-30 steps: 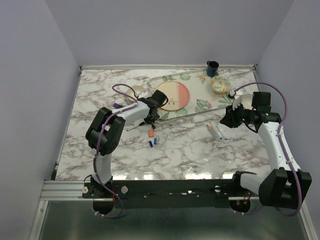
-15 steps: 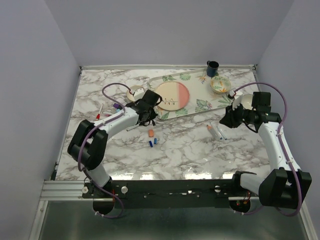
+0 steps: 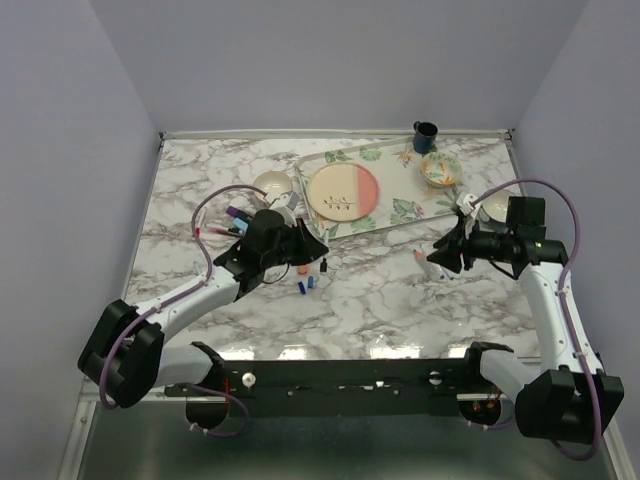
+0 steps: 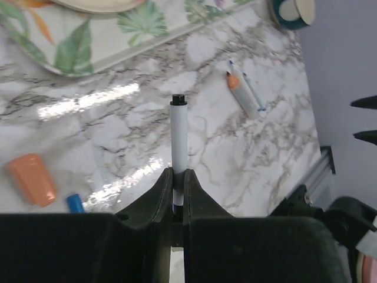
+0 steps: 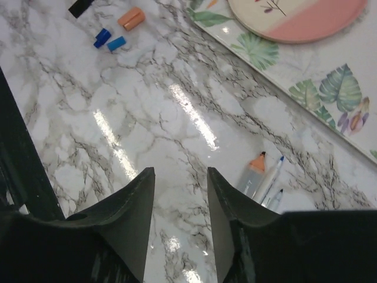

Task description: Open the pen caps

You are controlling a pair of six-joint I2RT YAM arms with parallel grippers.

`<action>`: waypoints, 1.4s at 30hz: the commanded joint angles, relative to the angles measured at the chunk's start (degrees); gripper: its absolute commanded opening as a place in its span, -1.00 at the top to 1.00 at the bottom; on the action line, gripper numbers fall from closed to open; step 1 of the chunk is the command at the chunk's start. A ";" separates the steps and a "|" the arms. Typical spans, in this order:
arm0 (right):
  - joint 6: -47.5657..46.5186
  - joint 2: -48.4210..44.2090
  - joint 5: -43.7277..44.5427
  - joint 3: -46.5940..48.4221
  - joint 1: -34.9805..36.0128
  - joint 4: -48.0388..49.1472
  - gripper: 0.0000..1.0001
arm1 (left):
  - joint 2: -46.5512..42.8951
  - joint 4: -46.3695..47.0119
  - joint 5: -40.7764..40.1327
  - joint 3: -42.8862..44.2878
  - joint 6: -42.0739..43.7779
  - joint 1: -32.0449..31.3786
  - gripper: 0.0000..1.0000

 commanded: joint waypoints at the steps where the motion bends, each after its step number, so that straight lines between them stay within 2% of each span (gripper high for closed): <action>1: -16.83 -3.42 -13.98 -2.90 -0.07 -10.26 -0.12 | -0.95 9.05 14.84 -2.05 2.25 -3.39 1.00; 2: -22.43 -4.74 -15.30 -3.51 0.02 -11.59 -0.28 | -0.69 9.05 15.55 -2.13 2.69 -4.45 1.00; 5: -31.76 -7.20 -18.82 -6.67 0.28 -15.03 -0.50 | 0.98 8.79 17.31 -2.31 3.22 -8.40 1.00; 7: -34.60 -8.09 -19.79 -9.83 1.15 -15.21 -0.51 | 2.73 8.96 17.75 -2.40 3.40 -10.60 1.00; 9: -46.26 -8.88 -20.67 -11.68 3.26 -18.18 -0.54 | 5.27 9.84 19.24 -2.49 3.31 -13.06 1.00; 11: -52.00 -9.32 -20.24 -13.71 6.50 -20.31 -0.56 | 7.13 10.80 20.47 -2.49 3.22 -14.38 1.00; 13: -50.80 -10.28 -18.31 -14.50 9.05 -16.74 -0.56 | 9.94 11.51 22.84 -2.31 2.78 -16.06 1.00; 17: -38.26 -13.27 -11.11 -18.88 19.40 -3.99 -0.56 | 14.16 11.08 25.57 -0.39 2.69 -18.78 1.00; 19: -36.73 -13.54 -7.23 -19.69 22.50 0.15 -0.55 | 16.18 10.99 26.80 0.50 2.69 -19.92 1.00; 25: -36.38 -11.69 -0.12 -21.27 31.47 4.02 -0.49 | 20.93 10.19 31.01 3.84 2.61 -21.25 1.00; 31: -35.32 -7.57 7.88 -22.32 39.91 6.93 -0.30 | 24.10 10.28 32.69 6.48 2.43 -22.91 1.00; 34: -35.15 -5.29 12.18 -22.68 43.69 8.08 -0.12 | 24.98 10.54 32.96 6.83 2.08 -23.27 1.00; 35: -35.15 -4.84 13.07 -22.68 45.09 8.08 0.05 | 25.06 10.46 33.05 7.00 2.08 -23.27 1.00; 38: -35.41 -3.87 15.18 -22.85 46.94 8.43 0.30 | 25.07 10.46 32.78 6.83 2.25 -23.27 1.00; 42: -35.50 -2.99 16.51 -22.94 47.83 8.61 0.46 | 24.28 10.98 32.17 6.30 2.08 -23.27 1.00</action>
